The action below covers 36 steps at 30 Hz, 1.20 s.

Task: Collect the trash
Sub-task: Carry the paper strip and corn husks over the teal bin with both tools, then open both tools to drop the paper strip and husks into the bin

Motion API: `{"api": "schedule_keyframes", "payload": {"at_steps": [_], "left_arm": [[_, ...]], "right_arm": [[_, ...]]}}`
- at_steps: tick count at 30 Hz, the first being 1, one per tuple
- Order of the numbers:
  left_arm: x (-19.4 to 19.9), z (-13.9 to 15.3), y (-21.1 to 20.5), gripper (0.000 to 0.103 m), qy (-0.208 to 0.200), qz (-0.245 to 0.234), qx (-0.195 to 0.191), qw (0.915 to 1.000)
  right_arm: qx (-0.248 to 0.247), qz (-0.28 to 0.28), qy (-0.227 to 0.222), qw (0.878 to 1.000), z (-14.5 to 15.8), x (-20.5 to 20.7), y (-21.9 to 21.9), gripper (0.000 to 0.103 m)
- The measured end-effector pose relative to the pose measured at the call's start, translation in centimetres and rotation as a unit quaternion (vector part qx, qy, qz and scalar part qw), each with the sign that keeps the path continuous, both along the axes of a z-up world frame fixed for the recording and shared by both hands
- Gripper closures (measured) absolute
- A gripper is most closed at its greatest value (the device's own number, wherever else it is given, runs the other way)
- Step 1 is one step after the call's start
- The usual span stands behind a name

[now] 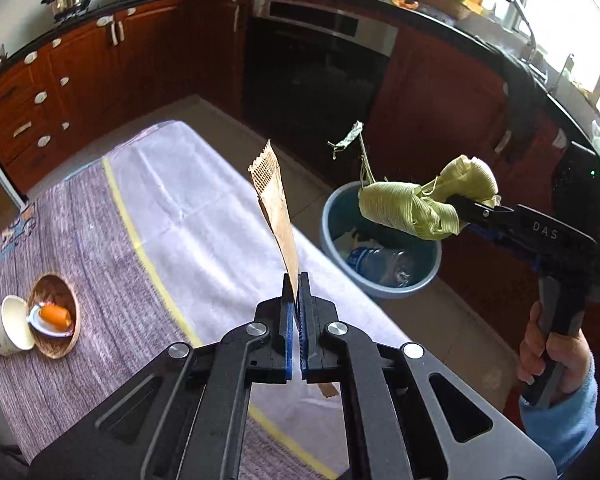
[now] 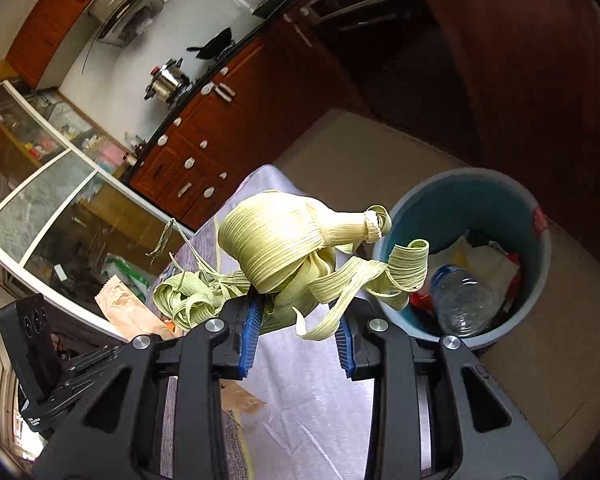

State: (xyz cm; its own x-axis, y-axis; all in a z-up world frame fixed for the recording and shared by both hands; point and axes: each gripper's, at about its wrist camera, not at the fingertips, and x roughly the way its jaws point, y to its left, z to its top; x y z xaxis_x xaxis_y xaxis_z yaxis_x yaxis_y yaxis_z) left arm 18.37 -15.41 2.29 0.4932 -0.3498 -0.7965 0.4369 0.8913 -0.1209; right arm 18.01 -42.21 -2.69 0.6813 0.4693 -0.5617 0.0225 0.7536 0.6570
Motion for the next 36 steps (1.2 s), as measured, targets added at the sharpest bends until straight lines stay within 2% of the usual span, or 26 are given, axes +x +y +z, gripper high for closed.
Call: {"api": "schedule_keyframes", "payload": {"at_steps": [3,7,17,26,28,30,36], "left_arm": [[0.7,1.1,-3.5,0.100,-0.015,-0.032,0.002,0.9994],[2.0,1.0,-8.2,0.100,-0.023,-0.066,0.010,0.9975],[8.2,-5.0,-16.0,0.100,0.018,-0.082,0.046,0.9954],[11.9,-10.3,-19.9,0.098,0.062,-0.099,0.059,0.9914],[12.2,-11.7,-20.1,0.090,0.082,-0.103,0.063,0.9893],[12.4,-12.7,-20.1,0.058,0.094,-0.103,0.068,0.9879],[12.3,-14.5,-19.6,0.052,0.104,-0.108,0.078,0.9856]], "right_arm": [[-0.001,-0.039,0.000,0.999,-0.3,-0.8,-3.4,0.073],[0.000,-0.080,0.010,0.997,-1.2,-1.5,-6.8,0.072],[0.009,-0.123,0.053,0.991,-4.7,-0.6,-10.9,0.072],[-0.002,-0.142,0.086,0.986,-6.5,1.3,-11.9,0.072],[0.000,-0.141,0.093,0.986,-7.0,1.7,-11.8,0.072],[0.002,-0.141,0.099,0.985,-7.5,2.2,-11.7,0.072],[0.011,-0.138,0.108,0.984,-8.9,3.4,-11.5,0.072]]}}
